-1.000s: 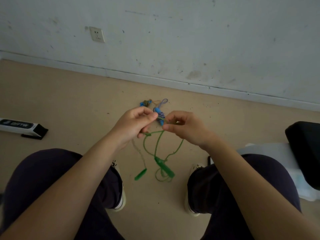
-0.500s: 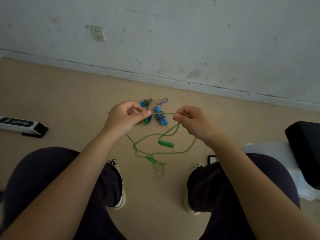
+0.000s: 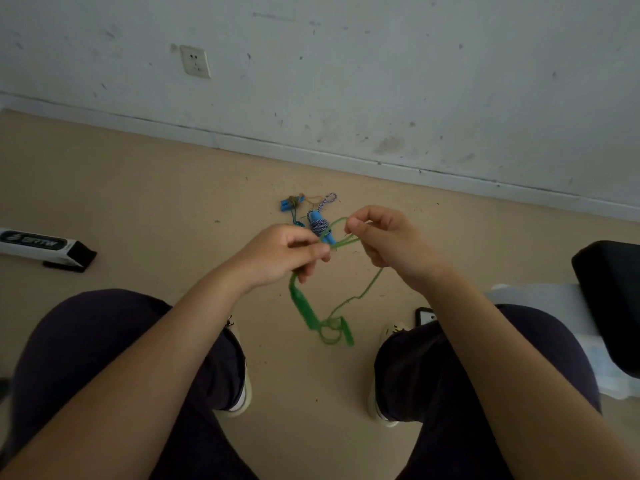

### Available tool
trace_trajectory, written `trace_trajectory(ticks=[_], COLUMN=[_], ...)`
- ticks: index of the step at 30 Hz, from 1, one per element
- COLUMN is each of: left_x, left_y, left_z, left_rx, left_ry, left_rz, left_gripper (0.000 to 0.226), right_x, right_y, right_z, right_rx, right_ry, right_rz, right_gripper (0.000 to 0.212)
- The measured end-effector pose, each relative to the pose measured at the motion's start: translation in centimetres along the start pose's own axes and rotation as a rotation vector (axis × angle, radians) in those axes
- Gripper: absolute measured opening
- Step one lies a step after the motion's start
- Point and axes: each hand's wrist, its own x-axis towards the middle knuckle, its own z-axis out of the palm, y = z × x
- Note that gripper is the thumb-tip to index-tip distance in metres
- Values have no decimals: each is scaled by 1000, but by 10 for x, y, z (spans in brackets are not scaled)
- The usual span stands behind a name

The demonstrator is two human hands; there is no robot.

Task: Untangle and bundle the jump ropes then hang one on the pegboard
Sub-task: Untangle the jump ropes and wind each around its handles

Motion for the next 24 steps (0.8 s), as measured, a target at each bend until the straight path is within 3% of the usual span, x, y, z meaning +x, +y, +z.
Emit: trace_trajectory(ticks=[4,8,12,17,21,24], left_x=[-2,-2,-1,-4,-4,-2], left_y=[3,1,-1,1,2,4], left_z=[-12,-15,-11,6,7,13], left_rx=[-73,-21,36,-148,-187,-196], left_ry=[98,212,283,13,-141,10], left_rz=[-12,-46,-17,59,18,39], left_gripper=[22,22,19,29,41,45], right_x=[2,3,1,1,2,1], right_y=[0,0,0,6,2,2], right_z=[-9,-7,-4,10,3,-2], right_rx=[-85,-5,107,222,273,313], right_ry=[166,270,128,-97,-130,-170], right_rz=[54,96,41,-4,-40,-28], right_gripper=[23,27,25,16,19,19])
